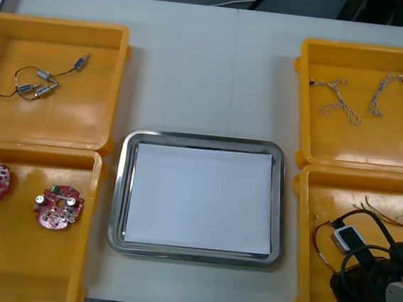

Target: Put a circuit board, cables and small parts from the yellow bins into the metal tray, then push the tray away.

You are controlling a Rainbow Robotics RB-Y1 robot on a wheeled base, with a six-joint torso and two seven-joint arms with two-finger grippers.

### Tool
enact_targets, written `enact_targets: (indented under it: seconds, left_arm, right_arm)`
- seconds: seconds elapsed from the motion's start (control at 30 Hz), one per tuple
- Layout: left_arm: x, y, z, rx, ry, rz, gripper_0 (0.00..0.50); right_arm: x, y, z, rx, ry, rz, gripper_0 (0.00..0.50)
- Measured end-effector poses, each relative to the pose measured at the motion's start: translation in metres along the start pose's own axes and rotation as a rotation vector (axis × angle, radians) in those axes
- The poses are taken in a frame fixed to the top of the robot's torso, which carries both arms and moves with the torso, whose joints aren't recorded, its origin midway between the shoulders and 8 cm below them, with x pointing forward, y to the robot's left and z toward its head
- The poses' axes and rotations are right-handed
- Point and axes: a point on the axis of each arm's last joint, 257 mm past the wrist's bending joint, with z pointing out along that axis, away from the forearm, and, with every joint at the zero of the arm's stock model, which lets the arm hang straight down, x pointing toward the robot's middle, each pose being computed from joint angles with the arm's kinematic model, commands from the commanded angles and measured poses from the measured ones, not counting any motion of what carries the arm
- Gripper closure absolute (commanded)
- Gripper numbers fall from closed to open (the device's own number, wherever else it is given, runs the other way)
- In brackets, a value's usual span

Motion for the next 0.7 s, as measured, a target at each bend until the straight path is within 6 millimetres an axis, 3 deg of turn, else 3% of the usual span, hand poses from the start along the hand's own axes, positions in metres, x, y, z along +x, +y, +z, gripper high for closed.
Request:
enact_targets:
  seconds: [0.1, 0.17, 0.2, 0.23, 0.3, 0.7]
  left_arm:
    - [0.001, -0.003, 0.002, 0.01, -0.005, -0.012, 0.0]
    - [0.001, -0.005, 0.003, 0.017, -0.009, -0.018, 0.0]
    - [0.002, -0.006, 0.004, 0.021, -0.012, -0.023, 0.0]
    - [0.002, -0.007, 0.005, 0.025, -0.013, -0.029, 0.0]
    - [0.004, -0.009, 0.006, 0.034, -0.017, -0.044, 0.0]
    - [0.006, 0.003, 0.014, 0.038, -0.075, 0.025, 0.0]
  right_arm:
    - [0.0, 0.002, 0.0, -0.002, 0.001, -0.003, 0.0]
    - [0.0, 0.002, 0.0, -0.002, 0.001, -0.003, 0.06]
    - [0.0, 0.002, 0.0, -0.003, 0.001, -0.003, 0.183]
    - [0.0, 0.002, 0.001, -0.003, 0.001, -0.004, 0.342]
    - [0.0, 0.003, 0.001, -0.005, 0.002, -0.005, 0.5]
    - [0.0, 0.004, 0.001, -0.005, 0.002, -0.007, 0.5]
